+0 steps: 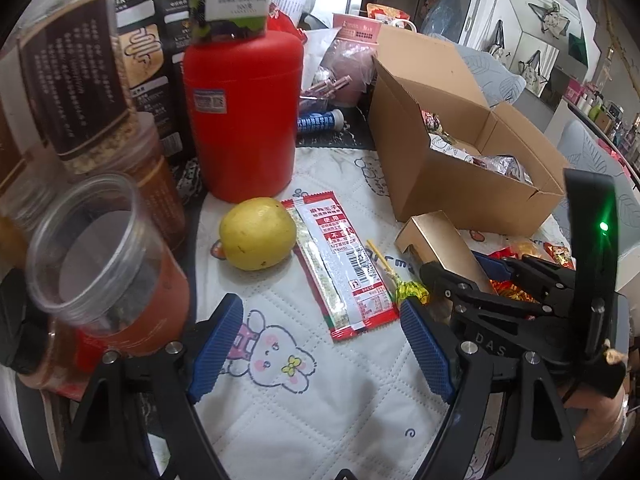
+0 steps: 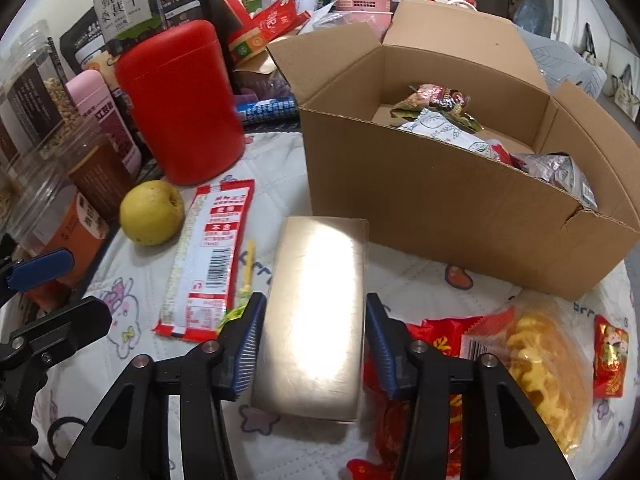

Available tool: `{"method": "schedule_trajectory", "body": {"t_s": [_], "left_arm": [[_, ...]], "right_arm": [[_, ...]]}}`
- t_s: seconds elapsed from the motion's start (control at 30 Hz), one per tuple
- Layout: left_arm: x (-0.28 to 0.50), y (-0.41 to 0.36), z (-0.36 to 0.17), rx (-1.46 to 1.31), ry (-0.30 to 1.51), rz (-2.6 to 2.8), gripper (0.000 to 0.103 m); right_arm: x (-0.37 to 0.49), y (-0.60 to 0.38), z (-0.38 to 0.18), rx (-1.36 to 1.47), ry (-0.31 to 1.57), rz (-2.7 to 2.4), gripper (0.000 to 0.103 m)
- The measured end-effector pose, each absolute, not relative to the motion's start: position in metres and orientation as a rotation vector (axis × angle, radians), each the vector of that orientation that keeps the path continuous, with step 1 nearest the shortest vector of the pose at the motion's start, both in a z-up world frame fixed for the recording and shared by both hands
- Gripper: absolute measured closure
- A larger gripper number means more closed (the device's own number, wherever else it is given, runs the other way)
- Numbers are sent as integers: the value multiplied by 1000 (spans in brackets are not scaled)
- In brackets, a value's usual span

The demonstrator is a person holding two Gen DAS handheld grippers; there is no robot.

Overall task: Organize snacks
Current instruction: 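Grasp the gold rectangular box with the right gripper, then grasp the yellow lollipop stick with the left gripper while the right holds the gold box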

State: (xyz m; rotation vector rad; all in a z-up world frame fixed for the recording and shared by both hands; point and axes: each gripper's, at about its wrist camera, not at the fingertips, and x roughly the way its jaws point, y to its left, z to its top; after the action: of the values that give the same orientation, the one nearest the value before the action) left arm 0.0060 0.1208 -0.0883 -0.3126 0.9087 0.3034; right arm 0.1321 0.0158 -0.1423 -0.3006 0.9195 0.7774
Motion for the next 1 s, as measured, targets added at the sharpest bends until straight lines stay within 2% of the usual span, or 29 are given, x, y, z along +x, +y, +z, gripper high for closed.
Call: {"method": "schedule_trajectory", "body": {"t_s": [0.63,0.7,0.77,0.93,1.0], "left_arm": [[43,90,-107,-307,956,157,24],[49,83,-111,-288,971,140,33],[55,77,-116,-266,983,130,36],[62,68,-126,-227,1005,130,58],[64,66,-125,-206,998,134,72]], "right_arm": [[121,-45,-93,-141,825,777,60],[122,-49,-93,-130,828,772,60],[123,-53,-94,-124,831,767,60],[125,-60,-98,-112,851,757,60],[126,-61,-100,-108,858,755,60]]}}
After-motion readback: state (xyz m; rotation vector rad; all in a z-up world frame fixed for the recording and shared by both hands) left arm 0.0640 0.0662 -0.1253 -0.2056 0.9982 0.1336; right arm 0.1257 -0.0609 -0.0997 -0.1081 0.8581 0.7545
